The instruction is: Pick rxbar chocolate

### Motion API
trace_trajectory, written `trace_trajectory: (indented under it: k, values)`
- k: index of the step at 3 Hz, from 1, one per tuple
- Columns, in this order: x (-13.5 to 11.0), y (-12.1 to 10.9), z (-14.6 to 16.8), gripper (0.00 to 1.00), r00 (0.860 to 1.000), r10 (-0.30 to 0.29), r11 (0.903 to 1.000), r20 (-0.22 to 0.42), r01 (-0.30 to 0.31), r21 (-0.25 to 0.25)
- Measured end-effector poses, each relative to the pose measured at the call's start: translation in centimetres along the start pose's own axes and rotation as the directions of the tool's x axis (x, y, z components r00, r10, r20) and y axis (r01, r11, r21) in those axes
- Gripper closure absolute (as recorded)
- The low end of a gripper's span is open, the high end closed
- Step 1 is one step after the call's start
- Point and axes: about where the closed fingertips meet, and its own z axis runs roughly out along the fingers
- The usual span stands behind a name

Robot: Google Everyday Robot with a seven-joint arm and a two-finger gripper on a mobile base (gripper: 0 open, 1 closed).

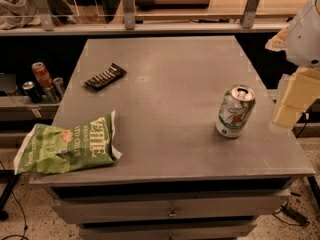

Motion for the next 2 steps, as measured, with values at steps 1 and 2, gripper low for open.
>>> trace_trajectory:
  k: [1,2]
  values:
    - [0.0,0.0,0.0,0.00,1.000,-0.001,1.0000,0.001,0.001,0.002]
    - [-1.9,-2.0,0.5,0.00,0.999,-0.045,0.9989,0.029,0.044,0.015]
